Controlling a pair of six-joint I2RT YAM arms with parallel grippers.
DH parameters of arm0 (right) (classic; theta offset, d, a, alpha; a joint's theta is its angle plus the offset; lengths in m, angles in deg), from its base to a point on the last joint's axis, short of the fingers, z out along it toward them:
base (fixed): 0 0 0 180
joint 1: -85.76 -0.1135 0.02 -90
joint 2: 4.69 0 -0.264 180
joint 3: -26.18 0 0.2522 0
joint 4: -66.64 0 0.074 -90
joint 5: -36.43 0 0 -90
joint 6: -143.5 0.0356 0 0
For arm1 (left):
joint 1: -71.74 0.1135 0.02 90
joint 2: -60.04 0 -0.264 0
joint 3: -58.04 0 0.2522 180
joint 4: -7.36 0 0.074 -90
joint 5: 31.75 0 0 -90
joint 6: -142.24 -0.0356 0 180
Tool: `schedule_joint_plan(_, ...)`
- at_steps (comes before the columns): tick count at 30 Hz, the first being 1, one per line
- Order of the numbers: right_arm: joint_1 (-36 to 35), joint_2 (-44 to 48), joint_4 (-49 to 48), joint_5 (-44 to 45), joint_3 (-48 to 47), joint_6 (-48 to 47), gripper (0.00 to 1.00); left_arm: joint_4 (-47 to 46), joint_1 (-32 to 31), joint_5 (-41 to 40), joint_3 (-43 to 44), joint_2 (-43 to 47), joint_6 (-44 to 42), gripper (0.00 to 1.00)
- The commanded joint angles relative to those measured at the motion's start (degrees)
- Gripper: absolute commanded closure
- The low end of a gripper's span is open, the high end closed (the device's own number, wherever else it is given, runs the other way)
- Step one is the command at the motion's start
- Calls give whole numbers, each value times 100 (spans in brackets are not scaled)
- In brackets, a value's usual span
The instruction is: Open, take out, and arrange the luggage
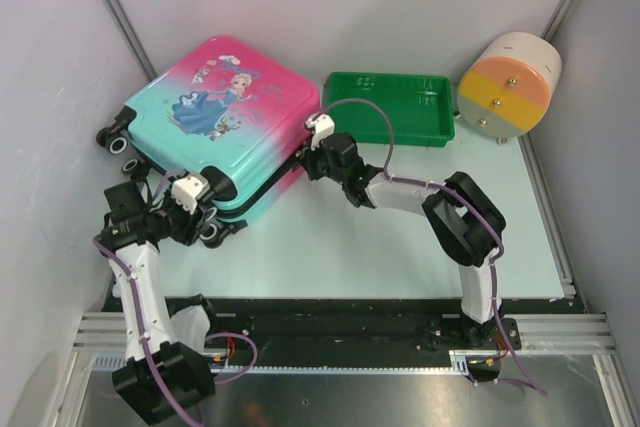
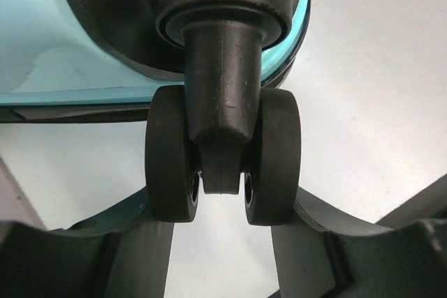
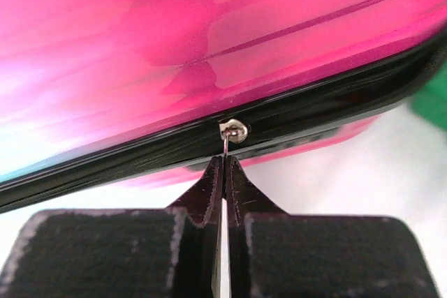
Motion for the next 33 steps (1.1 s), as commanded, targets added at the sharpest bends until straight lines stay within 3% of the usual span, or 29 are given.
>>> schedule_joint_plan(1,-994,461,191,-1275,465,618,100,-199,-586,801,-161,214,1056,100)
schedule_joint_plan(12,-1812,769,-62,-1618,651,1462,100,-999,-1666,89,-328,285,2119,100)
schedule_joint_plan(19,-1225,725,-266,-1231,651,1270,100,-1166,-2396,27,-407,503,2191,100)
schedule_joint_plan(21,-1049,742,-47,-1205,651,1077,100,-1175,-2634,45,-355,530,2304,90)
schedule_joint_plan(22,-883,742,24,-1205,660,1050,100,-1193,-2635,-42,-302,522,2375,63)
schedule_joint_plan(25,-706,751,148,-1249,704,997,100,-1097,-2802,-612,180,294,2849,23)
schedule_joint_plan(26,-696,777,157,-1258,730,997,100,-966,-2802,-1067,478,189,2824,21)
schedule_joint_plan(30,-714,778,52,-1223,765,1032,100,-314,-2697,-1590,1042,284,2639,3)
schedule_joint_plan(33,-740,751,7,-1187,783,1049,100,-59,-2126,-1572,1560,267,2577,1)
